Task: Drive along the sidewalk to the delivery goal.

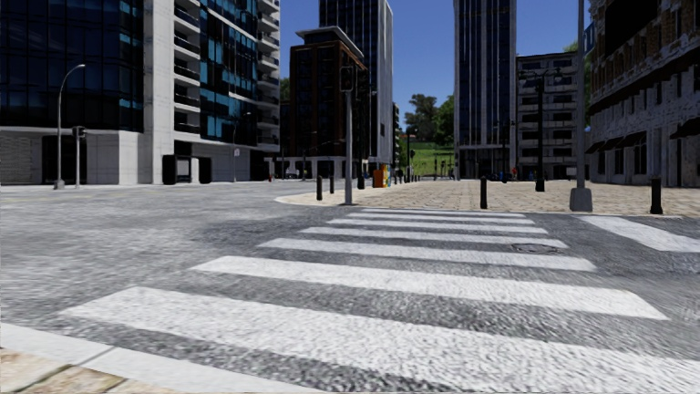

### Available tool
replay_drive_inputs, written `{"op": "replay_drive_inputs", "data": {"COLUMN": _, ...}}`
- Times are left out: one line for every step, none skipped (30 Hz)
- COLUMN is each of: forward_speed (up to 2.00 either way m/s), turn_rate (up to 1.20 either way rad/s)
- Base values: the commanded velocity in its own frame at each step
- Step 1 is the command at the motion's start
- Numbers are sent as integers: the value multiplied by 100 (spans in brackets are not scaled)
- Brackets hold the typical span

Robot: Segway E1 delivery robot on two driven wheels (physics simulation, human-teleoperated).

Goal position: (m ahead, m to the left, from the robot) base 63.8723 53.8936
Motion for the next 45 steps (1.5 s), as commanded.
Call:
{"op": "replay_drive_inputs", "data": {"forward_speed": 200, "turn_rate": -97}}
{"op": "replay_drive_inputs", "data": {"forward_speed": 200, "turn_rate": -16}}
{"op": "replay_drive_inputs", "data": {"forward_speed": 200, "turn_rate": -16}}
{"op": "replay_drive_inputs", "data": {"forward_speed": 200, "turn_rate": -3}}
{"op": "replay_drive_inputs", "data": {"forward_speed": 200, "turn_rate": 0}}
{"op": "replay_drive_inputs", "data": {"forward_speed": 200, "turn_rate": 0}}
{"op": "replay_drive_inputs", "data": {"forward_speed": 200, "turn_rate": 0}}
{"op": "replay_drive_inputs", "data": {"forward_speed": 200, "turn_rate": 0}}
{"op": "replay_drive_inputs", "data": {"forward_speed": 200, "turn_rate": 0}}
{"op": "replay_drive_inputs", "data": {"forward_speed": 200, "turn_rate": 0}}
{"op": "replay_drive_inputs", "data": {"forward_speed": 200, "turn_rate": 0}}
{"op": "replay_drive_inputs", "data": {"forward_speed": 200, "turn_rate": 0}}
{"op": "replay_drive_inputs", "data": {"forward_speed": 200, "turn_rate": 0}}
{"op": "replay_drive_inputs", "data": {"forward_speed": 200, "turn_rate": 0}}
{"op": "replay_drive_inputs", "data": {"forward_speed": 200, "turn_rate": 0}}
{"op": "replay_drive_inputs", "data": {"forward_speed": 200, "turn_rate": 0}}
{"op": "replay_drive_inputs", "data": {"forward_speed": 200, "turn_rate": 0}}
{"op": "replay_drive_inputs", "data": {"forward_speed": 200, "turn_rate": 0}}
{"op": "replay_drive_inputs", "data": {"forward_speed": 200, "turn_rate": 0}}
{"op": "replay_drive_inputs", "data": {"forward_speed": 200, "turn_rate": 0}}
{"op": "replay_drive_inputs", "data": {"forward_speed": 200, "turn_rate": 0}}
{"op": "replay_drive_inputs", "data": {"forward_speed": 200, "turn_rate": 0}}
{"op": "replay_drive_inputs", "data": {"forward_speed": 200, "turn_rate": 0}}
{"op": "replay_drive_inputs", "data": {"forward_speed": 200, "turn_rate": 0}}
{"op": "replay_drive_inputs", "data": {"forward_speed": 200, "turn_rate": 0}}
{"op": "replay_drive_inputs", "data": {"forward_speed": 200, "turn_rate": 0}}
{"op": "replay_drive_inputs", "data": {"forward_speed": 200, "turn_rate": 0}}
{"op": "replay_drive_inputs", "data": {"forward_speed": 200, "turn_rate": 0}}
{"op": "replay_drive_inputs", "data": {"forward_speed": 200, "turn_rate": 0}}
{"op": "replay_drive_inputs", "data": {"forward_speed": 200, "turn_rate": 0}}
{"op": "replay_drive_inputs", "data": {"forward_speed": 200, "turn_rate": 0}}
{"op": "replay_drive_inputs", "data": {"forward_speed": 200, "turn_rate": 0}}
{"op": "replay_drive_inputs", "data": {"forward_speed": 200, "turn_rate": 0}}
{"op": "replay_drive_inputs", "data": {"forward_speed": 200, "turn_rate": 0}}
{"op": "replay_drive_inputs", "data": {"forward_speed": 200, "turn_rate": 0}}
{"op": "replay_drive_inputs", "data": {"forward_speed": 200, "turn_rate": 0}}
{"op": "replay_drive_inputs", "data": {"forward_speed": 200, "turn_rate": 0}}
{"op": "replay_drive_inputs", "data": {"forward_speed": 200, "turn_rate": 0}}
{"op": "replay_drive_inputs", "data": {"forward_speed": 200, "turn_rate": 0}}
{"op": "replay_drive_inputs", "data": {"forward_speed": 200, "turn_rate": 0}}
{"op": "replay_drive_inputs", "data": {"forward_speed": 200, "turn_rate": 0}}
{"op": "replay_drive_inputs", "data": {"forward_speed": 200, "turn_rate": 0}}
{"op": "replay_drive_inputs", "data": {"forward_speed": 200, "turn_rate": 0}}
{"op": "replay_drive_inputs", "data": {"forward_speed": 200, "turn_rate": 0}}
{"op": "replay_drive_inputs", "data": {"forward_speed": 200, "turn_rate": 0}}
